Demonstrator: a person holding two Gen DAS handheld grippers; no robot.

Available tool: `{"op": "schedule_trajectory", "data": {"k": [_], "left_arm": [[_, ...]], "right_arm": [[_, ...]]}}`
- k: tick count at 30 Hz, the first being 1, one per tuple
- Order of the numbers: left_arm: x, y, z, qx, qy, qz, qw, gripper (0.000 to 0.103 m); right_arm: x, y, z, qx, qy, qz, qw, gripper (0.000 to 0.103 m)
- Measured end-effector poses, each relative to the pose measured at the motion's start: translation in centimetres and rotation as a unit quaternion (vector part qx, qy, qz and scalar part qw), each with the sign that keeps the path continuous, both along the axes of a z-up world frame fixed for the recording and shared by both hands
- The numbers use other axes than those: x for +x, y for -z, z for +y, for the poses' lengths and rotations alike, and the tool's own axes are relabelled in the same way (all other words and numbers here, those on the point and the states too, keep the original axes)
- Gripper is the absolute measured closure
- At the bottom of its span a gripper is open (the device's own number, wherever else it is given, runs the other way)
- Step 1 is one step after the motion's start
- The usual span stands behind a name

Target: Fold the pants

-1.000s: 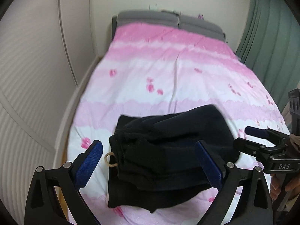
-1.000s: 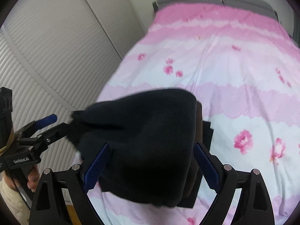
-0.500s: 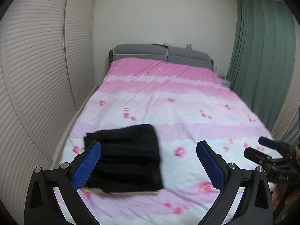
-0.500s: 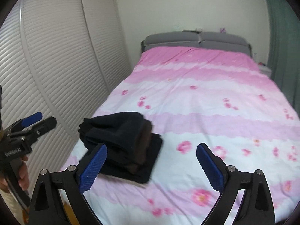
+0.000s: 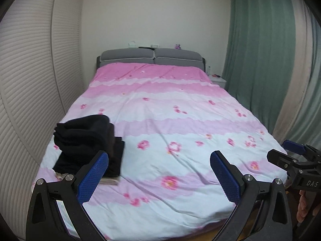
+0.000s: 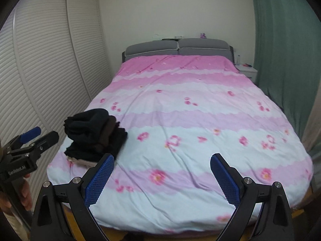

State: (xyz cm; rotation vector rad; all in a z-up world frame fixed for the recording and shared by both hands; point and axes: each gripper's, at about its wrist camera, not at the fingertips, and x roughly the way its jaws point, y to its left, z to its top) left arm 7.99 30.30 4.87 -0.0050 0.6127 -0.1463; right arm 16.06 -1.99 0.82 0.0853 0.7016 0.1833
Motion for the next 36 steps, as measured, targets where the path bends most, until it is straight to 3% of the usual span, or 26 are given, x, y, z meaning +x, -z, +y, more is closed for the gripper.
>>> {"op": "schedule_trajectory", "data": {"k": [12,36], "left_arm": [[-5.8,-1.9,-7.3,0.009,0.027,-0.008,0.9996,0.0],[-8.7,-3.1,-8.6,0.005,0.02,-0.024,0.9995,0.0]], "right_arm": [[-7.1,-0.9,-8.3,0.01,0.017,-0.011,1.0,0.006],[-10.8,-2.2,-10.1,0.017,0.009,-0.035,0.999,0.006]]}}
